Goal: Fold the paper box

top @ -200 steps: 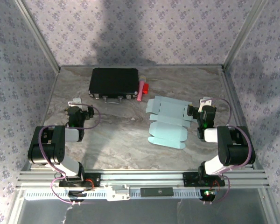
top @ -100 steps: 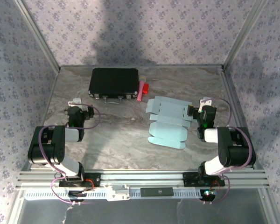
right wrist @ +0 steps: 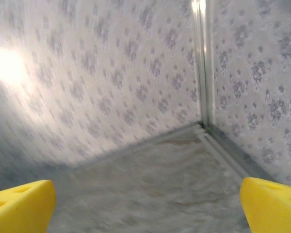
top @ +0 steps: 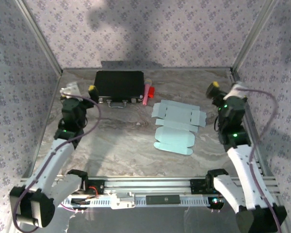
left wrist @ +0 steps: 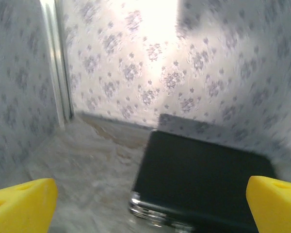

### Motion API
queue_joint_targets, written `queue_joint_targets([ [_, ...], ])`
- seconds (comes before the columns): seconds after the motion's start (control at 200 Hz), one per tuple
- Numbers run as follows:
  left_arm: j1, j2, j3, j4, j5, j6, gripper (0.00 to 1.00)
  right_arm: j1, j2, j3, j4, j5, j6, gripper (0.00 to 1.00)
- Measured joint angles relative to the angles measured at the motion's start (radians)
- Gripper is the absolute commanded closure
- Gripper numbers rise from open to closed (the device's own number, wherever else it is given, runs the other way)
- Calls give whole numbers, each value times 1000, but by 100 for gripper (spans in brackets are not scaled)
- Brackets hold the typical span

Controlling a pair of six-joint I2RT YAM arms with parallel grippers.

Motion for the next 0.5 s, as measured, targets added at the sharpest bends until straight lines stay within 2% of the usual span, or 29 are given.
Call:
queue_joint_targets([
  [0.05,37,-30,48,-79,56,-121,0,-31,-14,68,-95,-27,130,7],
  [0.075,58,-46,52,-102,97,-171,2,-56,-28,81,-134,-66,182,5],
  [0.12,94,-62,48,-152,180,-269,8,-98,-49,86,-188,-140,244,3],
  [0.19,90,-62,48,-217,277,-379,19,-122,-35,106,-303,-227,314,7],
  [0.255,12,-21,59,-281,340,-443,29,-82,8,124,-408,-290,360,13],
  [0.325,-114,51,77,-332,389,-488,41,2,51,128,-501,-326,401,21],
  [0.375,-205,109,80,-351,419,-512,47,88,85,125,-564,-340,431,23],
  [0.45,-308,179,86,-366,441,-523,61,219,92,88,-606,-342,502,24],
  [0.5,-365,230,92,-363,448,-542,64,304,71,31,-609,-347,566,27],
])
